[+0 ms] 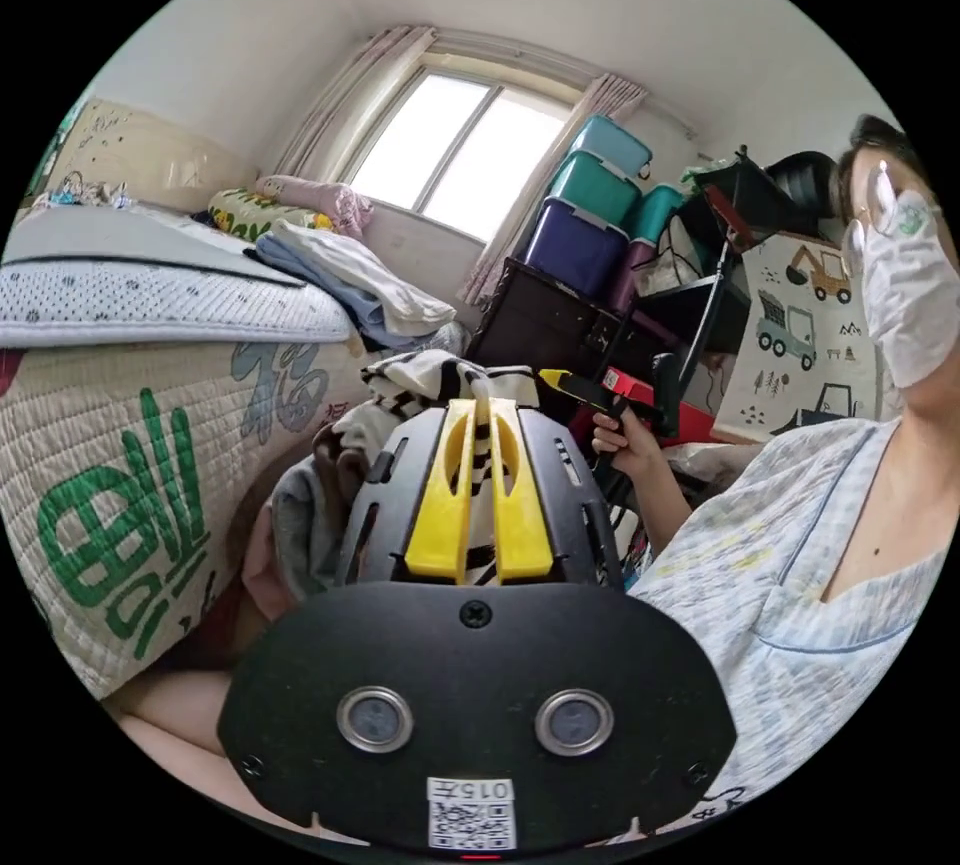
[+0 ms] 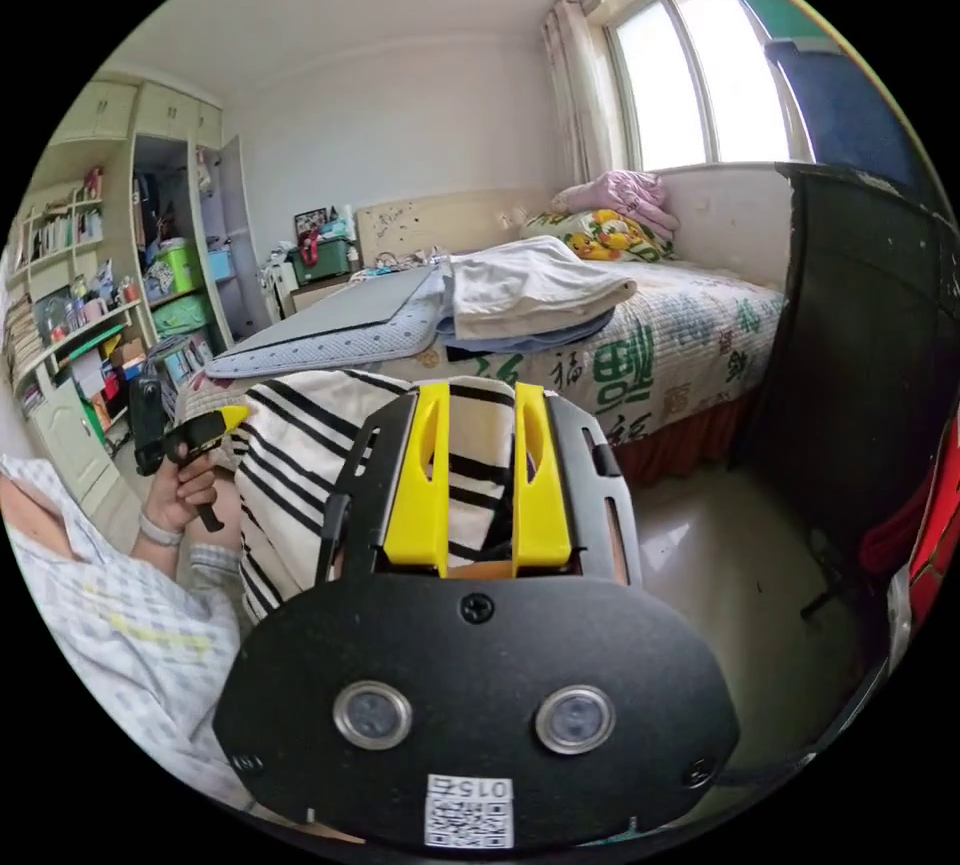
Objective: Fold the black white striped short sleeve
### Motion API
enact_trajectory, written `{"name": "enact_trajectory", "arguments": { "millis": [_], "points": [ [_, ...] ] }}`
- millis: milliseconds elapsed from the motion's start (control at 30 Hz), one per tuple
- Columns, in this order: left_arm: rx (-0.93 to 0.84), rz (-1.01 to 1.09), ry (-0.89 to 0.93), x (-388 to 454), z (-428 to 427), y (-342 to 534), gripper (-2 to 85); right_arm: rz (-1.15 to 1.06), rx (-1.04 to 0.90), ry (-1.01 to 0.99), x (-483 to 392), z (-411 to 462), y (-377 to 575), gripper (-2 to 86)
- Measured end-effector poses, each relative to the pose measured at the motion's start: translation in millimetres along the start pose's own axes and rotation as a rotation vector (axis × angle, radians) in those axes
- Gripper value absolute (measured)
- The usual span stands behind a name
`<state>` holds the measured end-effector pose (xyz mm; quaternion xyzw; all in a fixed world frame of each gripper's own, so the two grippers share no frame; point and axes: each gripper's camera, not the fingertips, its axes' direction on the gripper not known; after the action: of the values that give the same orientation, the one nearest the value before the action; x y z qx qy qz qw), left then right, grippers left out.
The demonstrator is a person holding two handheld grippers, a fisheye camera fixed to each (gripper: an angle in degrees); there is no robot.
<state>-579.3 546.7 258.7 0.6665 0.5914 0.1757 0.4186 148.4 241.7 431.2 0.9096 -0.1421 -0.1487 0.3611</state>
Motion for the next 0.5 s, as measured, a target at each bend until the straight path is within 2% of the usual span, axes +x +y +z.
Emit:
{"name": "enact_trajectory", "arguments": {
  "millis": [67,133,267,367,500],
  "points": [
    [-0.021,0.129,0.027,37.1,11.5,-10.9,0.7,-0.076,0.041,-0.047,-20.0,-5.0,-3.2,10.2],
    [-0.104,0.261,0.078,79.1,41.4,-18.8,0.5,-0.175,0.054,-0.194,-43.4,-6.1,-6.8,10.1],
    [-0.16,0.284,0.054,110.9,82.6,-10.3,0.5,-0.269,0.05,-0.332,-69.1,-1.9,-7.8,10.3],
    [-0.128,0.263,0.008,117.9,87.8,-3.6,0.7,-0.335,0.033,-0.178,-75.5,2.2,-1.2,10.7],
    [0.075,0.176,-0.187,99.9,44.5,-9.9,0.8,-0.051,0.017,-0.008,-22.7,2.8,13.5,11.6]
  ]
}}
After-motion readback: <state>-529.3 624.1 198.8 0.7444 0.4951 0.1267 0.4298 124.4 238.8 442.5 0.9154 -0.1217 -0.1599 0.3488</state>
